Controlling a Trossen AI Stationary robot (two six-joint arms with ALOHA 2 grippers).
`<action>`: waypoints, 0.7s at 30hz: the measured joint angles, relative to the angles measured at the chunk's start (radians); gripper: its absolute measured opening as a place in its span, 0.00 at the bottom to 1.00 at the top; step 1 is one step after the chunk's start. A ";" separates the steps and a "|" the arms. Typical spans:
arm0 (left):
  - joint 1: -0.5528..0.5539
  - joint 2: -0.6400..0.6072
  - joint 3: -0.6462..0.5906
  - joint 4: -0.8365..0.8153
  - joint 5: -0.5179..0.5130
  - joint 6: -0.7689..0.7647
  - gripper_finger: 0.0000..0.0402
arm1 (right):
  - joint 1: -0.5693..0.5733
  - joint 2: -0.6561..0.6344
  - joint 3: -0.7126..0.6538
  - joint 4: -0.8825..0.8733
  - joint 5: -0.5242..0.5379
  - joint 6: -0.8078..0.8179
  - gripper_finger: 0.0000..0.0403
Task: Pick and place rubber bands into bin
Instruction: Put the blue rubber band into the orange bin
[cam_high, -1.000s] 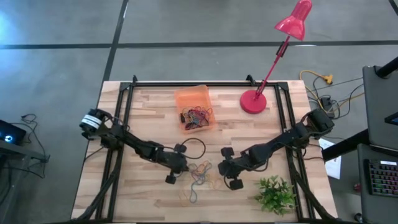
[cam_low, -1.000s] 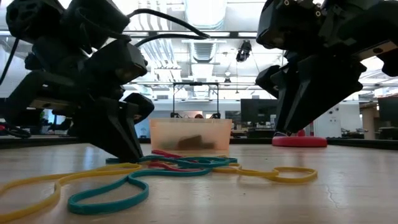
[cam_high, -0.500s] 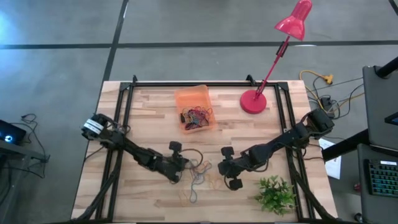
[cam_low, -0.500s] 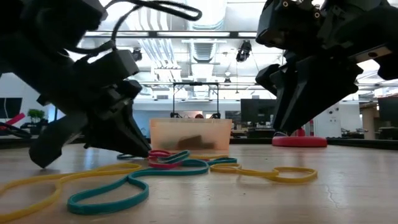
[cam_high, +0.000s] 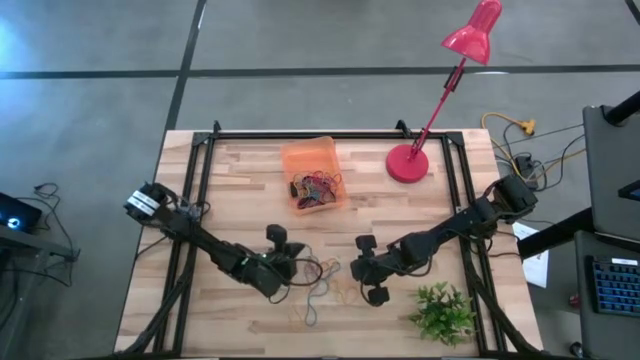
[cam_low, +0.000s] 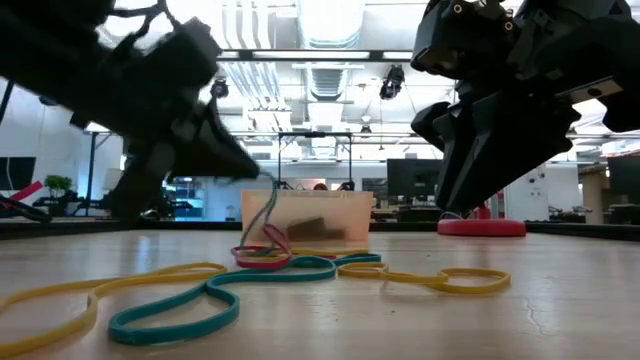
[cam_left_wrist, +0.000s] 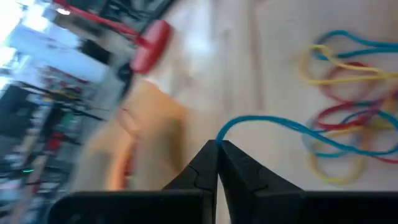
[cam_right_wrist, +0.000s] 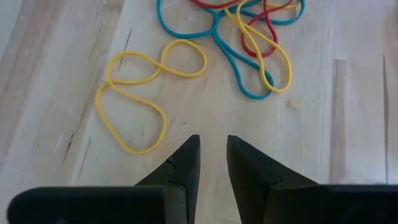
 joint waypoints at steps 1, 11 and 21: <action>0.000 -0.012 0.001 -0.001 -0.026 0.025 0.00 | 0.000 0.000 0.000 0.000 0.005 0.000 0.17; 0.076 -0.216 0.006 0.017 -0.139 0.280 0.00 | 0.000 0.000 0.000 0.009 0.044 -0.004 0.17; 0.373 -0.345 0.003 0.032 0.103 0.391 0.00 | 0.000 0.000 0.000 0.024 0.050 -0.009 0.17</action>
